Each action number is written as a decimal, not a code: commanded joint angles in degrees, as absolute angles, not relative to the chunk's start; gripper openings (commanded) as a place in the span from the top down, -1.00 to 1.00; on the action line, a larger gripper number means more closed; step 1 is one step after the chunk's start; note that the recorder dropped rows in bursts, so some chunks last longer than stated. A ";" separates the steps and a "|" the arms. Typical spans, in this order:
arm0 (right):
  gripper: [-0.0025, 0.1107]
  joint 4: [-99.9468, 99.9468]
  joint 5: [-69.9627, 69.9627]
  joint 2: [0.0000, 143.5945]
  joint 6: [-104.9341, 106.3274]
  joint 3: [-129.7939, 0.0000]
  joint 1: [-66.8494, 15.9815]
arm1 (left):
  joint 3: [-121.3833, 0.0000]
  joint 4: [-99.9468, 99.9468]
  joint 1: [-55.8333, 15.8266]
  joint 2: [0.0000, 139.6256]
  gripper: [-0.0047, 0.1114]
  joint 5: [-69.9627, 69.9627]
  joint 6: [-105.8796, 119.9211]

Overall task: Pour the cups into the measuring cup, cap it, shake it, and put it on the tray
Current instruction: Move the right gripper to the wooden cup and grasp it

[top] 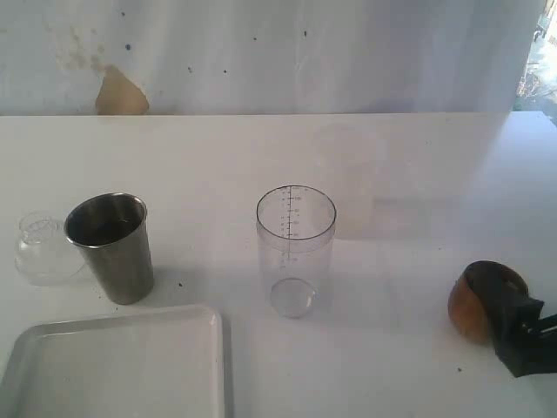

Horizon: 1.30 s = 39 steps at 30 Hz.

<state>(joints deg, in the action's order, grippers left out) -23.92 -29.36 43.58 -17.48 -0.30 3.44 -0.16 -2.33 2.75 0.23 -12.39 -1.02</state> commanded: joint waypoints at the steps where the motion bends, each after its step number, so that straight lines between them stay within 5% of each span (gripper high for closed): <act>1: -0.89 -22.45 -34.91 51.42 -11.94 0.00 3.35 | 0.00 -2.08 2.69 0.00 0.90 -11.97 -1.03; 39: -0.89 -8.88 -65.32 100.24 1.28 -2.79 3.35 | 0.00 -2.08 2.69 0.00 0.90 -11.97 -1.03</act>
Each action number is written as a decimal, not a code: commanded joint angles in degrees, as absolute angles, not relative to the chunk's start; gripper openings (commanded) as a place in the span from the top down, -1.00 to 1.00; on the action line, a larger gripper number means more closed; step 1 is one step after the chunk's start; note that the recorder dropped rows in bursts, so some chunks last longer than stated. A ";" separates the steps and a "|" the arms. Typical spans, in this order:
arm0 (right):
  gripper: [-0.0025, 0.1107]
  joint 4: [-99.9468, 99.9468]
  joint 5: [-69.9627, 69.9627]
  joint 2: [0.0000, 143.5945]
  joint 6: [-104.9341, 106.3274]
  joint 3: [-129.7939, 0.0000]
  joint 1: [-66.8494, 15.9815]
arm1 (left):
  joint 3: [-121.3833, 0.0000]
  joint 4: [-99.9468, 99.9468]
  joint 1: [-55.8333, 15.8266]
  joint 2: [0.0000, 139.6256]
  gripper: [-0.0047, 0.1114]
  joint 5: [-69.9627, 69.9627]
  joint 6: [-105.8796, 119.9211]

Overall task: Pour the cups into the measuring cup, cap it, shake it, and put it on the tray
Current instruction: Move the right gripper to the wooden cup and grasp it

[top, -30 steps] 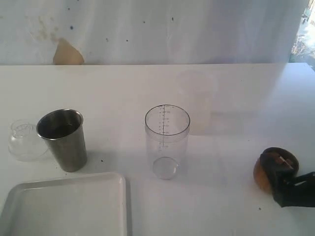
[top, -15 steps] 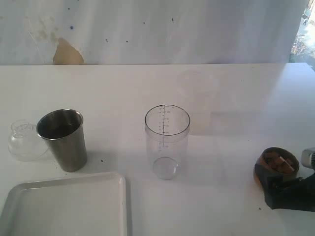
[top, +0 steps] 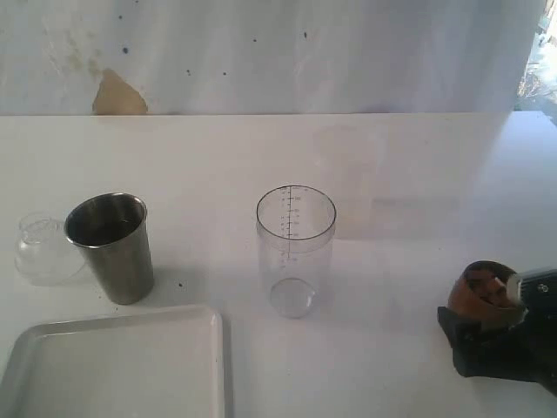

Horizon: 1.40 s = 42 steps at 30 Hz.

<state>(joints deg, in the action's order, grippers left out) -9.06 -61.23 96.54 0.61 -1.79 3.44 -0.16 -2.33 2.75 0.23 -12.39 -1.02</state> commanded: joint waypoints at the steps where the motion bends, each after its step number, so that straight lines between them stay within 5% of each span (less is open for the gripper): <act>1: -0.89 -8.88 -65.52 100.83 1.28 -3.08 3.35 | 0.00 -2.08 2.69 0.00 0.90 -11.97 -1.03; 17: -0.86 -10.21 -65.87 112.86 -3.02 -10.87 3.35 | 0.00 -2.08 2.69 0.00 0.90 -11.97 -1.03; 30: -0.03 -10.81 -66.00 113.37 -2.90 -10.87 3.35 | 0.00 -2.08 2.69 0.00 0.90 -11.97 -1.03; 42: 0.02 -10.95 -69.03 113.37 -3.86 -10.76 3.35 | 0.00 -2.08 2.69 0.00 0.90 -11.97 -1.03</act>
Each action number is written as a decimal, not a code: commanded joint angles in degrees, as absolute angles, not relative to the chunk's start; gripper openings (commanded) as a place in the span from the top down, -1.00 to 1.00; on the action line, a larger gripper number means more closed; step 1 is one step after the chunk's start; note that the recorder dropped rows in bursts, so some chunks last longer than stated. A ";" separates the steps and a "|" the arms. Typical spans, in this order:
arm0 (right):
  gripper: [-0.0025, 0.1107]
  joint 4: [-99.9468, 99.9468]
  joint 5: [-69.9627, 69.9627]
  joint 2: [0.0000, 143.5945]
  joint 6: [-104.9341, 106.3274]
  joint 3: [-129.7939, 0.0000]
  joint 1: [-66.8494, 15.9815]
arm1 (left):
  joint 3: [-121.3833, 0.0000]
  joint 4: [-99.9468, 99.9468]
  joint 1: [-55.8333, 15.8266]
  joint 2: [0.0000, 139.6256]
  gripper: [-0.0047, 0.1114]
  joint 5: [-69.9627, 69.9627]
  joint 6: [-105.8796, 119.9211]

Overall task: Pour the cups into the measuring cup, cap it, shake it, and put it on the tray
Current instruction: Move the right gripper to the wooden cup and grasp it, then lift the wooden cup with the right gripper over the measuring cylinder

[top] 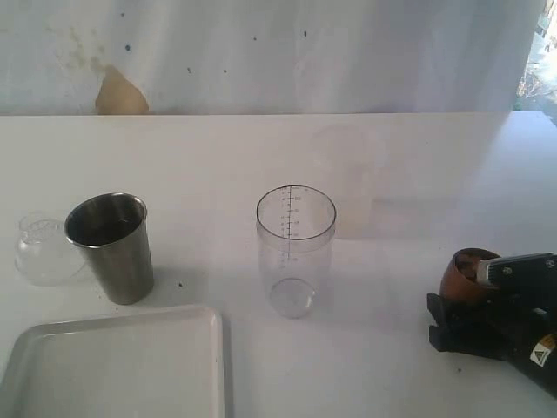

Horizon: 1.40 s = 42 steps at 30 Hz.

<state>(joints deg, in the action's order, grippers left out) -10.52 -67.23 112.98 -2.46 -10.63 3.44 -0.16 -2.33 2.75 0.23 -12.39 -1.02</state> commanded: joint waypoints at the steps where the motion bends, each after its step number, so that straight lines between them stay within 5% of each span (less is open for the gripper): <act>1: 0.02 -10.95 -68.90 113.37 -3.86 -10.76 3.35 | 0.00 -2.08 2.69 0.00 0.90 -11.97 -1.03; 4: 0.13 -11.57 -68.22 113.37 -3.75 -10.67 3.35 | 0.00 -2.08 2.69 0.00 0.90 -11.97 -1.03; 7: 0.90 -15.60 -68.22 113.37 -2.71 -10.67 3.35 | 0.00 -2.08 2.69 0.00 0.90 -11.97 -1.03; 8: 0.95 -16.59 -68.22 113.37 -2.71 -10.67 3.35 | 0.00 -2.08 2.69 0.00 0.90 -11.97 -1.03; 19: 0.96 -21.72 -63.90 97.63 -9.25 -11.80 3.35 | 0.00 -2.08 2.69 0.00 0.90 -11.97 -1.03; 42: 0.96 -30.72 -10.13 78.86 -23.00 -43.56 -12.83 | 0.00 -2.08 2.69 0.00 0.90 -11.97 -1.03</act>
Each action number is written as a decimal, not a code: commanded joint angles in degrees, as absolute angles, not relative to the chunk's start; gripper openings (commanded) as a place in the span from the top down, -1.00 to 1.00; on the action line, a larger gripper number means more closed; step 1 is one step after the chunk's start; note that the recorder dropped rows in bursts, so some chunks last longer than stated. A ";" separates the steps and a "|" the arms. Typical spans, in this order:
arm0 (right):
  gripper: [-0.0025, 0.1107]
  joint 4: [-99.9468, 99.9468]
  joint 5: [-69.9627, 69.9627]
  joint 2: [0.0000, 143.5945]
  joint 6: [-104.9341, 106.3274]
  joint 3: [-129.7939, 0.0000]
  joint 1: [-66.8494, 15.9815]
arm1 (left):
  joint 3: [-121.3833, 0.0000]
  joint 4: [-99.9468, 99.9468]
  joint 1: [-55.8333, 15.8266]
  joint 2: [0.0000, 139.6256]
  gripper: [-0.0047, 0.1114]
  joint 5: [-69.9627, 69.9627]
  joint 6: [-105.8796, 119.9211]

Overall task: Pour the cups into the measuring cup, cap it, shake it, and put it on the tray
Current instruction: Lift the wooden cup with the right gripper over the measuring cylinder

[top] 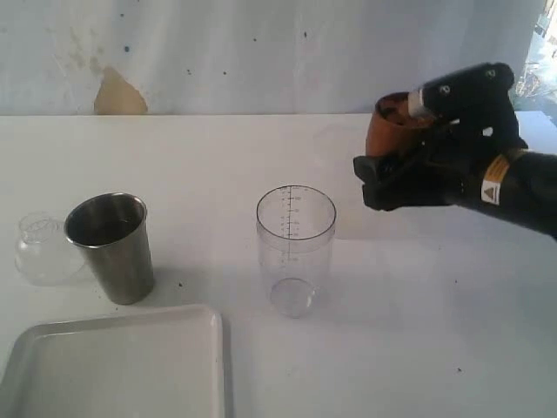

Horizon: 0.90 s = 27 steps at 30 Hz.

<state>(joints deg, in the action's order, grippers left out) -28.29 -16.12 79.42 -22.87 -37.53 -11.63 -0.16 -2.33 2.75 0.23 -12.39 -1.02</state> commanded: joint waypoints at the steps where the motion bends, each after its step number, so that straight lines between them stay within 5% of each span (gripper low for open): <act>1: 0.96 -31.79 -9.48 78.86 -23.00 -44.85 -12.93 | 0.00 -2.08 2.69 0.00 0.90 -11.97 -1.03; 27: 0.96 -49.78 -18.97 85.58 -12.72 -47.58 -15.45 | 0.00 -2.08 2.69 0.00 0.90 -11.97 -1.03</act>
